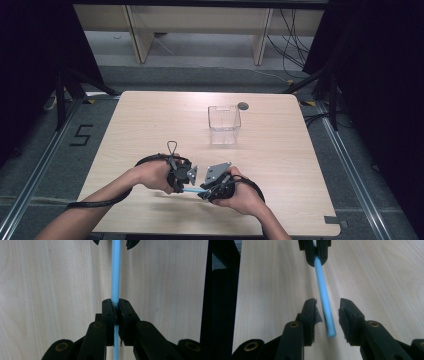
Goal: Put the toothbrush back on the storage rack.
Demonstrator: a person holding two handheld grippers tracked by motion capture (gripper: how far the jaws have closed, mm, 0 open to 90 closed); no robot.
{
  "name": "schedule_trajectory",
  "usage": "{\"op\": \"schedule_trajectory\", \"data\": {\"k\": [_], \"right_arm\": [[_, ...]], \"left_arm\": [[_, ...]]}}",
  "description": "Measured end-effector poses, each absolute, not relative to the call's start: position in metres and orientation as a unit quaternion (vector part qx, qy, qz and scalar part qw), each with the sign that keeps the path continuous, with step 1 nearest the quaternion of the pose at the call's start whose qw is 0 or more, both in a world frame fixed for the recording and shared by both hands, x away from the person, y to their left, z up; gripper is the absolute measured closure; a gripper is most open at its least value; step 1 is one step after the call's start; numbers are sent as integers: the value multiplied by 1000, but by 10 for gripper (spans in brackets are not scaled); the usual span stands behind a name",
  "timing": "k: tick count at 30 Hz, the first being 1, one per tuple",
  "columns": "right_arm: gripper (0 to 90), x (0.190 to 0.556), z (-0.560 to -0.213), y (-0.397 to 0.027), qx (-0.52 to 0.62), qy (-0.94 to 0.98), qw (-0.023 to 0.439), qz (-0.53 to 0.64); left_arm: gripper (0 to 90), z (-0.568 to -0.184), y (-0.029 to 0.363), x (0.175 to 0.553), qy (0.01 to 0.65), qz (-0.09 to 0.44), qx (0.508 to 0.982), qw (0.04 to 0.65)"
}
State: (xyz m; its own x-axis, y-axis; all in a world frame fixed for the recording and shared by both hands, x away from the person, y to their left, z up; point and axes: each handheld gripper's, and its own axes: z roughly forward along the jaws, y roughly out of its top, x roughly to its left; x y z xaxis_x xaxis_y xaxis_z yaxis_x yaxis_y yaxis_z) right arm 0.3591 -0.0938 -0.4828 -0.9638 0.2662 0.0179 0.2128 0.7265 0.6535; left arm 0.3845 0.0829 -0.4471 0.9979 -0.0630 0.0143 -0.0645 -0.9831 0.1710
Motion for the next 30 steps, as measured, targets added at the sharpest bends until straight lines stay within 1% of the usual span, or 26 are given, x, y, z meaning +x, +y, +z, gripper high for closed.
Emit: {"op": "schedule_trajectory", "data": {"k": [2,8,12,14,16,27,30], "right_arm": [[708,361,-484,-93,110,931,48,344],[747,359,-486,-92,119,932,35,340],[756,359,-487,-91,117,932,29,342],[756,362,-487,-90,101,934,36,342],[756,360,-487,-90,115,933,27,341],[767,360,-488,-89,110,933,28,342],[786,361,-488,-89,96,933,31,346]], "left_arm": [[834,-447,82,384,-34,5,996,86],[834,-446,83,384,-34,6,996,88],[834,-446,83,384,-36,5,996,86],[834,-446,82,384,-37,4,996,84],[834,-446,83,383,-37,4,996,84],[834,-447,81,383,-39,4,995,88],[834,-447,81,383,-41,4,995,88]]}}
